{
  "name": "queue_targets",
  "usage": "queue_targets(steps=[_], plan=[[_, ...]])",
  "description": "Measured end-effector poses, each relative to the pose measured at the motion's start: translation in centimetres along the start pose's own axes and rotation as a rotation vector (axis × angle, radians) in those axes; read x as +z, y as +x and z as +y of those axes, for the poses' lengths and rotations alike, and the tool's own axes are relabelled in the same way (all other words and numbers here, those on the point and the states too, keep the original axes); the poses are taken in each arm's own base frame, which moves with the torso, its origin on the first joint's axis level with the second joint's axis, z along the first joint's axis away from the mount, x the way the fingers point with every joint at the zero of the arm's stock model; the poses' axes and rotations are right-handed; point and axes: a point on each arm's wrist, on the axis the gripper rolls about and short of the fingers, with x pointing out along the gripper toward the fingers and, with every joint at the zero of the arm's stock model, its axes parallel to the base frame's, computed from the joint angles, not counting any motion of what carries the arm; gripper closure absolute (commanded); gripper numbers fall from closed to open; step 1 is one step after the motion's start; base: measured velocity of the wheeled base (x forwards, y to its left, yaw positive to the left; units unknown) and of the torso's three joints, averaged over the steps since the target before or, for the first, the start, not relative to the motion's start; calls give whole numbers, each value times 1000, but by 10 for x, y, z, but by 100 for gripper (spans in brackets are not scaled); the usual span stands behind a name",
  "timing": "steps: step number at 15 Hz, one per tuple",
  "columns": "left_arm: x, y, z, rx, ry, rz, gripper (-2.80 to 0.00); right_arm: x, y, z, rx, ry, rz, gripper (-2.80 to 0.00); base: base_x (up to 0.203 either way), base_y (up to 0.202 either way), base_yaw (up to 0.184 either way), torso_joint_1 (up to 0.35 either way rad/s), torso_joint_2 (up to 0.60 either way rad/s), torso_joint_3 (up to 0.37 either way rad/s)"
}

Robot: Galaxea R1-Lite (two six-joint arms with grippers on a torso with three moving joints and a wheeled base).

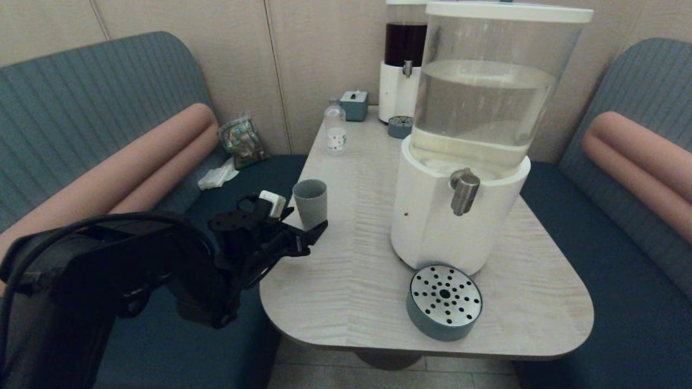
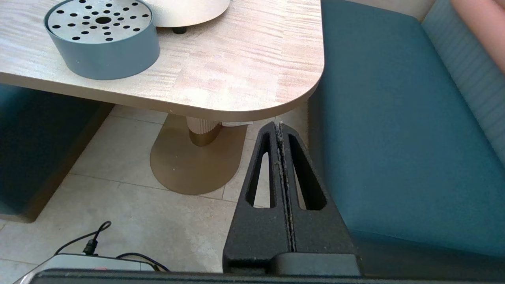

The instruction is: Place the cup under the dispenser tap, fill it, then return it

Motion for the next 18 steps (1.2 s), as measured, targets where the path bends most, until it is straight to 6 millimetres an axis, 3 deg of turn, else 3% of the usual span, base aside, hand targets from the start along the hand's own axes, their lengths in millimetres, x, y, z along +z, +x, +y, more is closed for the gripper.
queue_targets(steps=[5, 6, 10, 12, 18], plan=[[35, -52, -16, 15, -10, 35, -280, 0, 0, 0, 0, 0, 0, 0, 0, 0, 0, 0, 0, 0], [47, -66, -22, 17, -9, 30, 0, 0, 0, 0, 0, 0, 0, 0, 0, 0, 0, 0, 0, 0], [109, -129, -41, 27, -4, -92, 0, 0, 0, 0, 0, 0, 0, 0, 0, 0, 0, 0, 0, 0], [134, -172, -49, 36, -4, -170, 0, 0, 0, 0, 0, 0, 0, 0, 0, 0, 0, 0, 0, 0], [180, -299, -65, 148, 12, -441, 0, 0, 0, 0, 0, 0, 0, 0, 0, 0, 0, 0, 0, 0]])
